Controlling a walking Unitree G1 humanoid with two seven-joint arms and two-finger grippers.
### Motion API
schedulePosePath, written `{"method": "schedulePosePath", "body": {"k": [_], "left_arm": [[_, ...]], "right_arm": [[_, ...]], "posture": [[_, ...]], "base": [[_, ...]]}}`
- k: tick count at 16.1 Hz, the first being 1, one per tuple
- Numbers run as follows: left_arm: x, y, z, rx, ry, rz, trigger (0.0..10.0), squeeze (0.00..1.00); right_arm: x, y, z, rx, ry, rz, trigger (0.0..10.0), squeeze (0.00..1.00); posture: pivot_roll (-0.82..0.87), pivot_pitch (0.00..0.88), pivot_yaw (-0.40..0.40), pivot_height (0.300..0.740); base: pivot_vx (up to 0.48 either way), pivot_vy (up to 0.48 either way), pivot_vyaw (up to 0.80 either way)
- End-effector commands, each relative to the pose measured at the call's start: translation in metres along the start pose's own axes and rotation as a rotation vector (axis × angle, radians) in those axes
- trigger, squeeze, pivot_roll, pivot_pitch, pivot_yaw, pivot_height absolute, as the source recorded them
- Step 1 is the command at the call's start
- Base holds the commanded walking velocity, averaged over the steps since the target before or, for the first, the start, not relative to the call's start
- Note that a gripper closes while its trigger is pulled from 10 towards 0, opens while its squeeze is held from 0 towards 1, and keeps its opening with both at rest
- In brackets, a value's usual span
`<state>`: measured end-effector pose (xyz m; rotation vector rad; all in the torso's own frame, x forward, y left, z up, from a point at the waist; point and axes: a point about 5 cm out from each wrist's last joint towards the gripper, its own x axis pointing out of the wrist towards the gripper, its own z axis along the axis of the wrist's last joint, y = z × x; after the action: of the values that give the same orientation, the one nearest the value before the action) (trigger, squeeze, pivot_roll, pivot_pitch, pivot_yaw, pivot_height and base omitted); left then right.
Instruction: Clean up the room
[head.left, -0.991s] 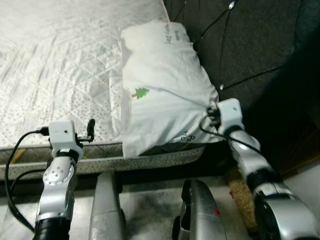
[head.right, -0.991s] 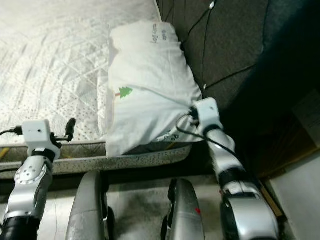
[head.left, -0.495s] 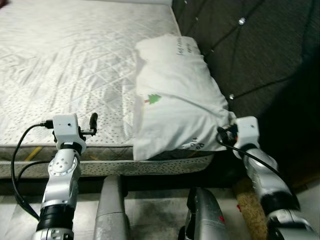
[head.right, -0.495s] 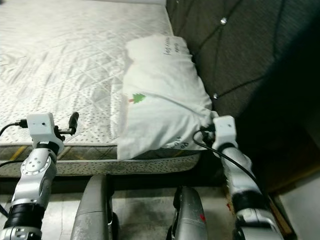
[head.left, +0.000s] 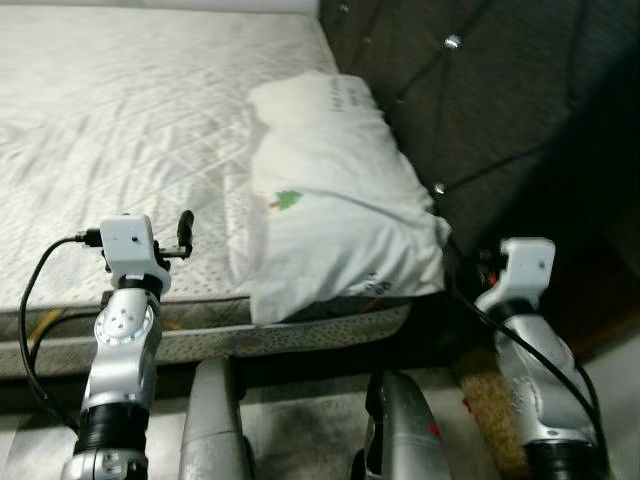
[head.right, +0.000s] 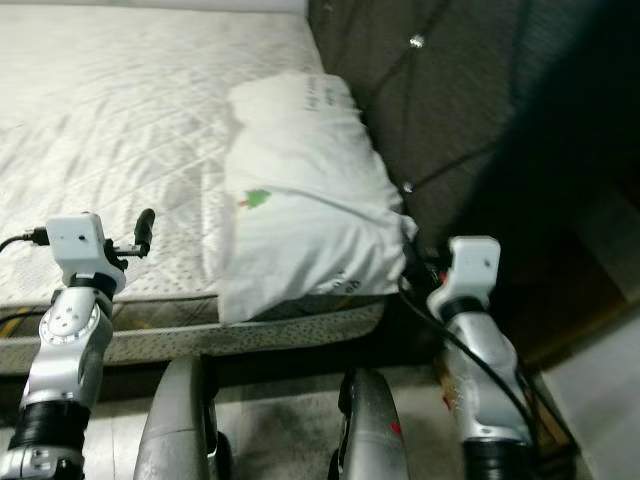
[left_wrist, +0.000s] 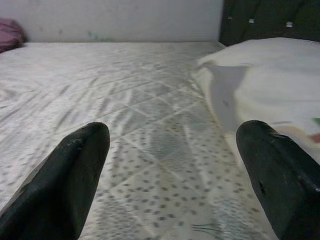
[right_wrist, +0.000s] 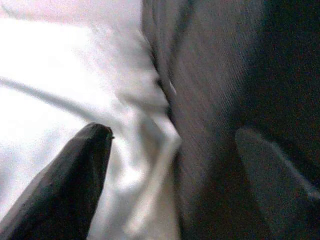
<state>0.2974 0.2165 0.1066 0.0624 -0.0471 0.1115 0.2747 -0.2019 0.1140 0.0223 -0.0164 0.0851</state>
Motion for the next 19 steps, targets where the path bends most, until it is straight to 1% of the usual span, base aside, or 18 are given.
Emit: {"method": "schedulePosePath", "body": {"k": [1, 2, 3, 4, 6, 7, 9, 11, 14, 16, 17, 18, 19], "left_arm": [[-0.004, -0.003, 0.002, 0.0, -0.015, -0.018, 10.0, 0.0], [-0.008, -0.004, 0.002, 0.0, -0.012, -0.022, 10.0, 0.0], [-0.011, -0.004, 0.0, 0.001, -0.006, -0.023, 10.0, 0.0], [-0.016, -0.003, -0.004, 0.003, 0.012, -0.021, 10.0, 0.0], [-0.02, -0.006, -0.008, 0.003, 0.029, -0.031, 10.0, 0.0], [-0.022, -0.008, -0.01, 0.003, 0.042, -0.04, 10.0, 0.0], [-0.025, -0.012, -0.009, -0.005, 0.047, -0.052, 10.0, 0.0], [-0.028, -0.01, -0.012, -0.022, 0.065, -0.047, 10.0, 0.0], [-0.032, -0.011, -0.012, -0.036, 0.065, -0.038, 10.0, 0.0], [-0.031, -0.017, -0.007, -0.038, 0.046, -0.055, 10.0, 0.0], [-0.03, -0.017, -0.005, -0.034, 0.044, -0.063, 10.0, 0.0], [-0.03, -0.017, -0.005, -0.027, 0.047, -0.074, 10.0, 0.0], [-0.03, -0.018, -0.006, -0.015, 0.055, -0.088, 10.0, 0.0]], "right_arm": [[0.001, 0.012, 0.01, 0.011, -0.026, 0.053, 10.0, 1.0], [0.004, 0.025, 0.02, 0.032, -0.055, 0.11, 10.0, 1.0], [0.006, 0.032, 0.026, 0.036, -0.076, 0.144, 10.0, 1.0], [0.012, 0.039, 0.03, 0.006, -0.086, 0.159, 10.0, 0.0], [0.019, 0.046, 0.036, 0.006, -0.084, 0.202, 10.0, 0.0], [0.022, 0.049, 0.038, 0.024, -0.065, 0.214, 10.0, 0.0], [0.017, 0.048, 0.038, 0.019, -0.041, 0.24, 10.0, 0.0], [0.01, 0.049, 0.026, 0.024, -0.001, 0.228, 10.0, 0.0], [0.002, 0.054, 0.011, 0.069, 0.028, 0.167, 10.0, 0.0], [0.002, 0.049, 0.003, 0.099, 0.042, 0.082, 10.0, 0.0], [0.002, 0.047, 0.001, 0.085, 0.038, 0.052, 10.0, 0.0], [0.002, 0.046, -0.001, 0.095, 0.046, 0.031, 10.0, 0.0], [0.002, 0.046, -0.002, 0.089, 0.046, 0.027, 10.0, 0.0]], "posture": [[-0.01, 0.0, -0.054, 0.562], [0.0, 0.0, -0.053, 0.562], [0.01, 0.0, -0.05, 0.562], [0.01, 0.0, -0.041, 0.572], [0.0, 0.0, -0.032, 0.592], [-0.01, 0.0, -0.027, 0.607], [0.0, 0.0, -0.023, 0.637], [0.0, 0.0, -0.03, 0.657], [0.0, 0.0, -0.048, 0.692], [0.01, 0.015, -0.051, 0.717], [0.01, 0.017, -0.05, 0.732], [0.0, 0.019, -0.046, 0.74], [0.0, 0.021, -0.045, 0.74]], "base": [[0.0, 0.0, 0.0], [0.0, 0.0, 0.0], [0.0, 0.0, 0.0], [0.0, 0.0, 0.0], [0.0, 0.0, 0.0], [0.0, 0.0, 0.0], [0.0, 0.0, 0.0], [0.0, 0.0, 0.0], [0.0, 0.0, 0.0], [0.0, 0.0, 0.0], [0.0, 0.0, 0.0], [0.0, 0.0, 0.0], [0.0, 0.0, 0.0]]}}
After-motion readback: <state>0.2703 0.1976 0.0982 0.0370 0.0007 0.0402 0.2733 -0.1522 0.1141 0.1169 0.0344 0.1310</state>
